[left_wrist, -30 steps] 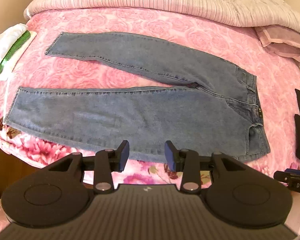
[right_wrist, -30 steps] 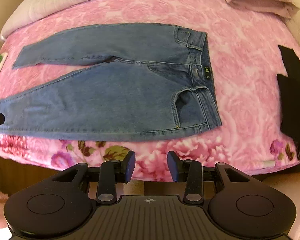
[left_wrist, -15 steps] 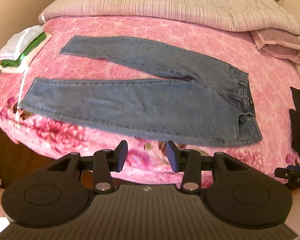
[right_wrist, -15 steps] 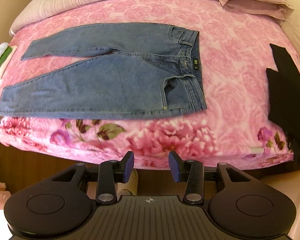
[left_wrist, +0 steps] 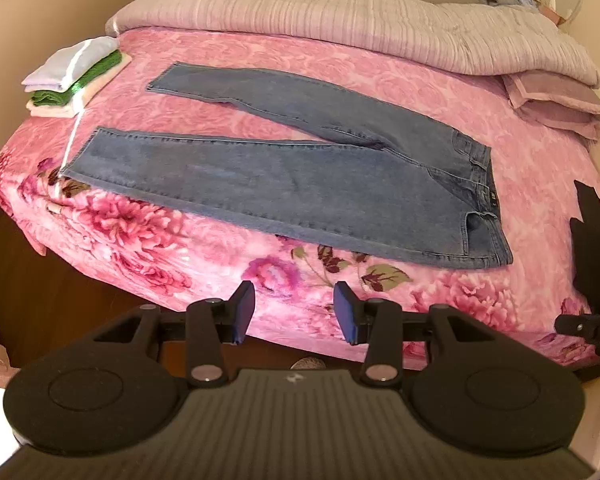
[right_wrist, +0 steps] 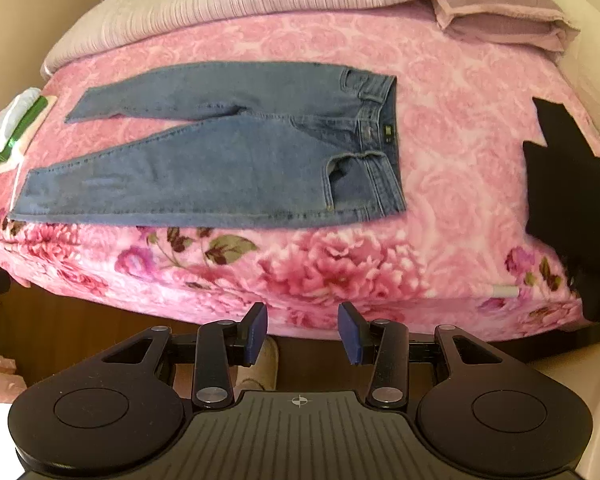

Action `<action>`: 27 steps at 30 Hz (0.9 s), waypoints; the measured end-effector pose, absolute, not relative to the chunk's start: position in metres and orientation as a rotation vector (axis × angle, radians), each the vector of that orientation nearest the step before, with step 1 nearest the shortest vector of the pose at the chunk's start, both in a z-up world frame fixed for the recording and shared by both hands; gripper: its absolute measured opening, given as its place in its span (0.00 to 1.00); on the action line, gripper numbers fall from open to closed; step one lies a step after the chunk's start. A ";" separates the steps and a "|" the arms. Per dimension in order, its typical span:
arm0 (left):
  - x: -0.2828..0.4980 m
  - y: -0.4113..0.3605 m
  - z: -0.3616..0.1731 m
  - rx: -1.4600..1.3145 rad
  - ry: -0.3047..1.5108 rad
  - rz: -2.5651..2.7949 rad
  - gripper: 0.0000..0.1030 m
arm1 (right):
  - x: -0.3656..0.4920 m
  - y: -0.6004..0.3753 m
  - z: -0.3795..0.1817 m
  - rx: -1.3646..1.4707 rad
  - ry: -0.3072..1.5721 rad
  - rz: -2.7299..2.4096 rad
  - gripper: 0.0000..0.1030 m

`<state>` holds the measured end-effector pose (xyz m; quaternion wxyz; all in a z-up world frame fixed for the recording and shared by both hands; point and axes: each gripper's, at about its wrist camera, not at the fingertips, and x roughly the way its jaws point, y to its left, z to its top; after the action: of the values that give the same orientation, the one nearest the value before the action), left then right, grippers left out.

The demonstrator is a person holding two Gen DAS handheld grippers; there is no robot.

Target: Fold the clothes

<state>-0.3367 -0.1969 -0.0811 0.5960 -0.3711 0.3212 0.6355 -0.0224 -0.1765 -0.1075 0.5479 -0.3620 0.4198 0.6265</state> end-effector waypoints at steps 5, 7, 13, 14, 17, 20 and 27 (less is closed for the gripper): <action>-0.347 -0.190 -0.077 -0.856 0.734 1.506 0.38 | -0.022 -0.172 -0.104 -0.849 0.992 1.487 0.42; -0.352 -0.180 -0.078 -0.855 0.731 1.515 0.39 | -0.022 -0.166 -0.104 -0.847 0.994 1.479 0.42; -0.368 -0.138 -0.080 -0.858 0.714 1.515 0.39 | -0.026 -0.135 -0.109 -0.830 1.025 1.428 0.43; -0.372 -0.128 -0.081 -0.860 0.710 1.510 0.39 | -0.025 -0.127 -0.111 -0.819 1.035 1.417 0.43; -0.390 -0.094 -0.087 -0.863 0.712 1.490 0.39 | -0.027 -0.097 -0.119 -0.765 1.076 1.366 0.43; -0.411 -0.051 -0.095 -0.859 0.735 1.450 0.39 | -0.030 -0.066 -0.127 -0.702 1.125 1.303 0.43; -0.451 0.071 -0.107 -0.808 0.813 1.285 0.39 | -0.048 -0.003 -0.138 -0.521 1.252 1.144 0.43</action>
<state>-0.4514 0.0711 -0.1072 0.6518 -0.3560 0.3581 0.5658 -0.0476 -0.0026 -0.1376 0.6317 -0.2276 0.5471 0.4999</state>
